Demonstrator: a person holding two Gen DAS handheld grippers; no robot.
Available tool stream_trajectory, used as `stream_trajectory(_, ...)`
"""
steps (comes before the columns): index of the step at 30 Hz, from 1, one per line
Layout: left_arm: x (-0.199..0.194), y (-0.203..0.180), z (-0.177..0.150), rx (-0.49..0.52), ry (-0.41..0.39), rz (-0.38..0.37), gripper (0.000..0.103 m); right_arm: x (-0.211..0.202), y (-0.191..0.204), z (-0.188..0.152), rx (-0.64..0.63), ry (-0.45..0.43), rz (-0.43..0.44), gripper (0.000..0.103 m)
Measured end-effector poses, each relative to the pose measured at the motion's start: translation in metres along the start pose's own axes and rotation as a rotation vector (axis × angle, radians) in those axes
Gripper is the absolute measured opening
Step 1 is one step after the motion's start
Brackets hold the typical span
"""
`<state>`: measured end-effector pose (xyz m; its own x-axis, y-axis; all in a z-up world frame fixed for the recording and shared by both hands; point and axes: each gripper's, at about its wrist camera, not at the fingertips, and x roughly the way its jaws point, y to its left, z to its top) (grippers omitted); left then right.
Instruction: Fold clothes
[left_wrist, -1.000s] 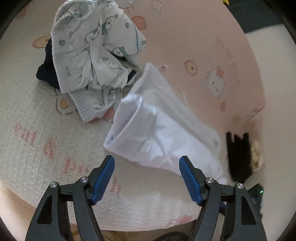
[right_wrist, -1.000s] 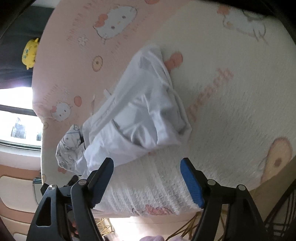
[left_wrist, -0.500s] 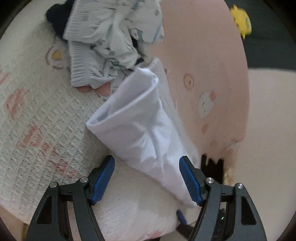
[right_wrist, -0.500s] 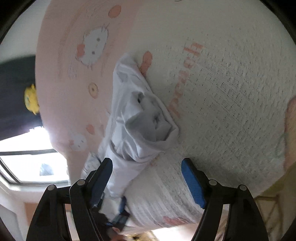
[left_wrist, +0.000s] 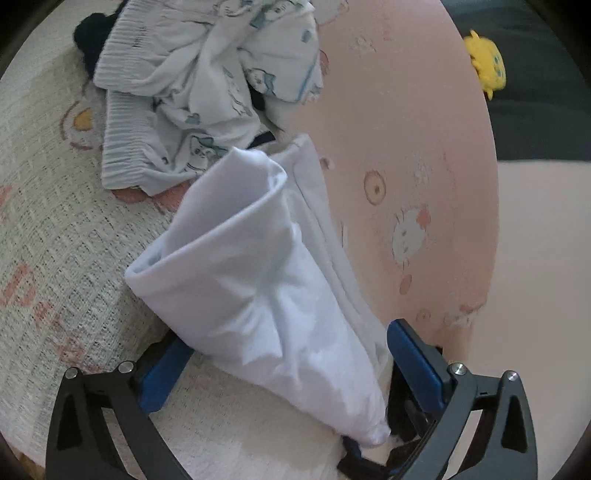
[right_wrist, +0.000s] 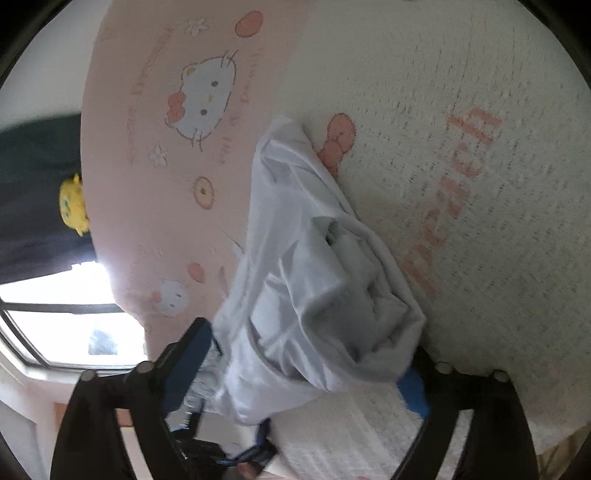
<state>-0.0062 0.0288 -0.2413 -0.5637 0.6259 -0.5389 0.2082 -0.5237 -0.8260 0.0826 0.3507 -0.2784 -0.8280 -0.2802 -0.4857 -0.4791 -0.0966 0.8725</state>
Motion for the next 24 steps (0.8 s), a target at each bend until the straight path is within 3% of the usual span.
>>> stream_trajectory(4,0.003,0.000,0.002,0.007,0.018,-0.017,0.103,0.010,0.006,-0.006,-0.036,0.008,0.005,0.103)
stream_trajectory(11,0.009,0.000,0.010,-0.027,0.056,0.018,0.102,0.007,0.008,-0.010,-0.050,-0.004,-0.028,0.103)
stream_trajectory(13,0.011,-0.002,0.012,-0.025,0.051,0.053,0.089,0.004,0.006,-0.007,-0.037,0.011,-0.041,0.103)
stream_trajectory(14,0.009,-0.002,0.012,-0.013,0.047,0.088,0.074,0.004,0.007,-0.006,-0.040,0.019,-0.057,0.101)
stream_trajectory(16,0.008,-0.005,0.011,0.038,0.037,0.154,0.060,0.007,0.017,-0.009,-0.112,0.031,-0.143,0.096)
stream_trajectory(17,0.010,-0.009,0.010,0.078,0.030,0.185,0.047,0.009,0.023,-0.013,-0.161,0.031,-0.188,0.090)
stream_trajectory(21,0.016,-0.026,0.002,0.250,-0.003,0.293,0.041,0.020,0.050,-0.042,-0.429,-0.024,-0.443,0.065)
stream_trajectory(23,0.018,-0.033,-0.003,0.302,-0.018,0.332,0.040,0.027,0.060,-0.054,-0.519,-0.058,-0.530,0.060)
stream_trajectory(24,0.020,-0.036,-0.005,0.323,-0.021,0.348,0.040,0.029,0.063,-0.057,-0.547,-0.068,-0.546,0.050)
